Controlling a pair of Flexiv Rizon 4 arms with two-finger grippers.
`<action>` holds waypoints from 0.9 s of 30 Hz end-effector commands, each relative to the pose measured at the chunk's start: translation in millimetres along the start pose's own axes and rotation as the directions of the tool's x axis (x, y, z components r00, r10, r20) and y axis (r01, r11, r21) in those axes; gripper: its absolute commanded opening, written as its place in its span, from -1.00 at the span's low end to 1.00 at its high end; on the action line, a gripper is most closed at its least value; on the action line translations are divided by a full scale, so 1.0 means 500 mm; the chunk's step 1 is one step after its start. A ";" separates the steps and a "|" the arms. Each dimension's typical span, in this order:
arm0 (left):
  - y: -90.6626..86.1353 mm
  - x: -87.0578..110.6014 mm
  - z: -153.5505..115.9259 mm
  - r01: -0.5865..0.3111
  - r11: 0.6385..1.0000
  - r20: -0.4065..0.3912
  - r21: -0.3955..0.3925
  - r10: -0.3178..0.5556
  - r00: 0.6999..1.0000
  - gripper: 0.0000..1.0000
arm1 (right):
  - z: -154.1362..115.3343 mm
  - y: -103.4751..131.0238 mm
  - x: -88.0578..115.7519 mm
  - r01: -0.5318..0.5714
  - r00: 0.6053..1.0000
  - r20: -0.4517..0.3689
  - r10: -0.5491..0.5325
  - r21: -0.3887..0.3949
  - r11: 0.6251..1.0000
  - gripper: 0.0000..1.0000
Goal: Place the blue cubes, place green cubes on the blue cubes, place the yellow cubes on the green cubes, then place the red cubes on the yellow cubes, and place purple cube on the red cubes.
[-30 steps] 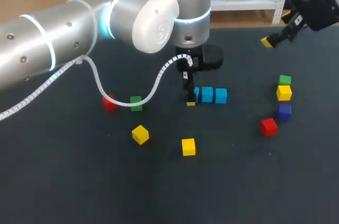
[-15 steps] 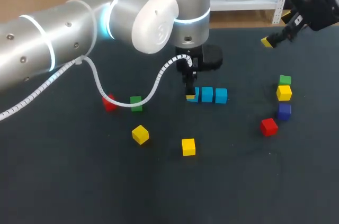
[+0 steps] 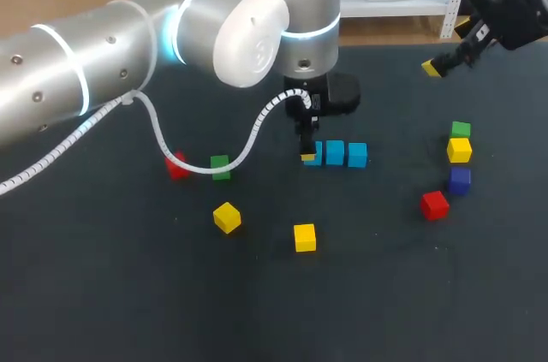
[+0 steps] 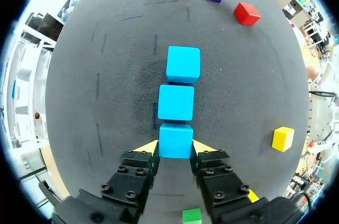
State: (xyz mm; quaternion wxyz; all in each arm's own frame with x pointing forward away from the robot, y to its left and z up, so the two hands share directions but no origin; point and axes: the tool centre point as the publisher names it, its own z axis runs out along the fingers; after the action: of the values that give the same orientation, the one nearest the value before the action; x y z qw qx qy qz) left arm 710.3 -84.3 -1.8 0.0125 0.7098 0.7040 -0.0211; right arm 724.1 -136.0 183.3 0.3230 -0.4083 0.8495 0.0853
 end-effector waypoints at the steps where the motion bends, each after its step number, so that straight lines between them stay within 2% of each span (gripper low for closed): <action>1: 0.001 0.002 0.002 -0.005 1.000 -0.003 0.006 0.005 1.000 -0.15 | -0.001 0.004 0.002 -0.002 1.000 0.001 0.002 0.010 1.000 1.00; 4: -0.001 0.003 0.001 -0.003 1.000 -0.005 0.008 0.003 1.000 -0.18 | -0.001 0.004 0.002 -0.002 1.000 0.001 0.002 0.010 1.000 1.00; 6: -0.001 0.003 0.002 -0.002 1.000 -0.004 0.010 0.002 1.000 -0.14 | -0.001 0.004 0.002 -0.002 1.000 0.001 0.002 0.010 1.000 1.00; 8: -0.002 0.003 0.002 -0.001 1.000 -0.002 0.012 0.002 1.000 0.01 | -0.001 0.004 0.002 -0.002 1.000 0.001 0.002 0.010 1.000 1.00; 10: -0.002 0.003 0.002 -0.002 1.000 -0.002 0.012 0.002 1.000 -0.03 | -0.001 0.004 0.002 -0.002 1.000 0.001 0.002 0.010 1.000 1.00; 12: -0.002 0.003 0.002 0.000 1.000 -0.001 0.011 0.000 1.000 0.02 | -0.001 0.004 0.002 -0.002 1.000 0.001 0.002 0.010 1.000 1.00; 13: -0.002 0.003 0.002 -0.001 1.000 -0.001 0.011 0.001 1.000 0.26 | -0.001 0.004 0.002 -0.002 1.000 0.001 0.002 0.010 1.000 1.00; 17: -0.003 0.003 0.002 -0.001 1.000 -0.002 0.011 0.001 1.000 0.69 | -0.001 0.004 0.002 -0.002 1.000 0.001 0.002 0.010 1.000 1.00; 18: -0.004 0.003 0.002 -0.001 1.000 -0.002 0.012 0.001 1.000 1.00 | -0.001 0.004 0.002 -0.002 1.000 0.001 0.002 0.010 1.000 1.00; 27: -0.002 0.002 0.001 0.010 1.000 0.015 0.004 -0.010 1.000 1.00 | -0.001 0.004 0.002 -0.002 1.000 0.001 0.002 0.010 1.000 1.00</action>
State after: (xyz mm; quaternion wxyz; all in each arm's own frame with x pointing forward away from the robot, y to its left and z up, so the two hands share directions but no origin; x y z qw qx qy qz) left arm 710.0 -85.1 -2.1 0.0142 0.7060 0.7075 -0.0276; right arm 724.1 -136.0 183.3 0.3230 -0.4083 0.8495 0.0853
